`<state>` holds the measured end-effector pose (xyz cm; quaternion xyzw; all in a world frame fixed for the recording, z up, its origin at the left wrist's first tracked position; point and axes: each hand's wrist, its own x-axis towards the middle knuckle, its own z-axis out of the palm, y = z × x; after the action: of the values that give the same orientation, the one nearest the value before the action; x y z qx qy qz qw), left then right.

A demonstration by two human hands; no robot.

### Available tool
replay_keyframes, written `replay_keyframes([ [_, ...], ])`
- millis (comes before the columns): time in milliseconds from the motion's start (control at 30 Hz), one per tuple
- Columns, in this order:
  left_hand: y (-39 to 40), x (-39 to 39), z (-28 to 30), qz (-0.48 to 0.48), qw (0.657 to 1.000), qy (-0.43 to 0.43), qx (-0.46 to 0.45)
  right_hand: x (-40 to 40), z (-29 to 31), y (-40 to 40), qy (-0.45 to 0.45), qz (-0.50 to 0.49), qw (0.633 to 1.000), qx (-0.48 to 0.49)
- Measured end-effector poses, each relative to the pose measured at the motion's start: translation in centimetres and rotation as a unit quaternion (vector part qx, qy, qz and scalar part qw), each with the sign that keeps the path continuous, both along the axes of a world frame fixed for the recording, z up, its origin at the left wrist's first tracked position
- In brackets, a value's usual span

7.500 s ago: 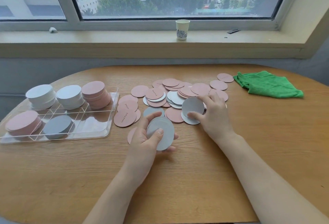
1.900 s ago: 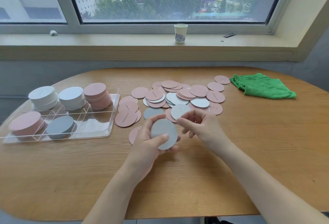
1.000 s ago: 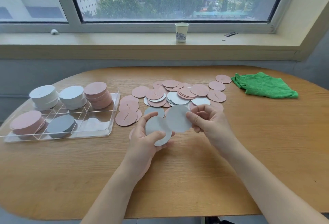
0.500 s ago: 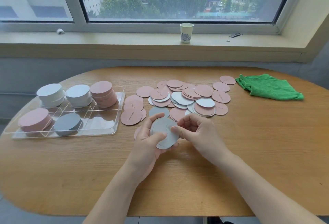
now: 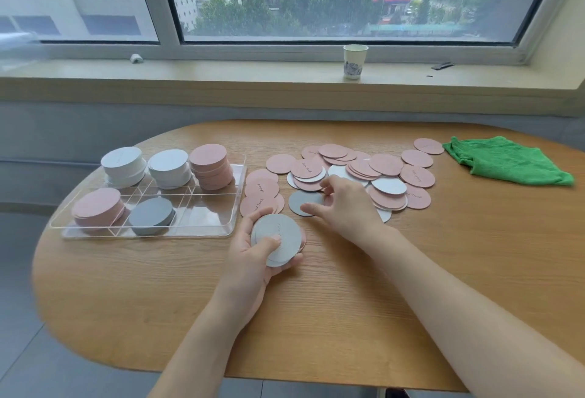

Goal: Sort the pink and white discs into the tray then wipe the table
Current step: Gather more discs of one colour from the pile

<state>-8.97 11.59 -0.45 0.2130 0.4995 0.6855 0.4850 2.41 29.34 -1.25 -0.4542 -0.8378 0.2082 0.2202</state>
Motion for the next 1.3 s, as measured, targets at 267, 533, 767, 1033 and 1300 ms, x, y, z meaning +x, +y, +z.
replay_keyframes([
  [267,0.2,-0.4,-0.2,-0.004,1.000,-0.003,0.008,1.8,-0.6,-1.0,0.036,0.102,0.994,0.002],
  [533,0.3,0.1,-0.2,-0.004,1.000,-0.012,0.008,7.0,-1.0,-0.8,0.057,0.019,0.995,0.078],
  [767,0.8,2.1,0.0,-0.055,0.998,-0.025,0.009,10.5,-1.8,0.0,-0.018,-0.017,0.996,0.082],
  [1033,2.0,3.7,-0.1,-0.067,0.997,-0.044,0.013,10.8,-2.6,-0.2,-0.001,-0.012,0.993,0.121],
  [1300,2.1,4.0,0.1,-0.072,0.997,-0.034,0.006,10.9,-1.9,1.2,0.066,-0.061,0.985,0.149],
])
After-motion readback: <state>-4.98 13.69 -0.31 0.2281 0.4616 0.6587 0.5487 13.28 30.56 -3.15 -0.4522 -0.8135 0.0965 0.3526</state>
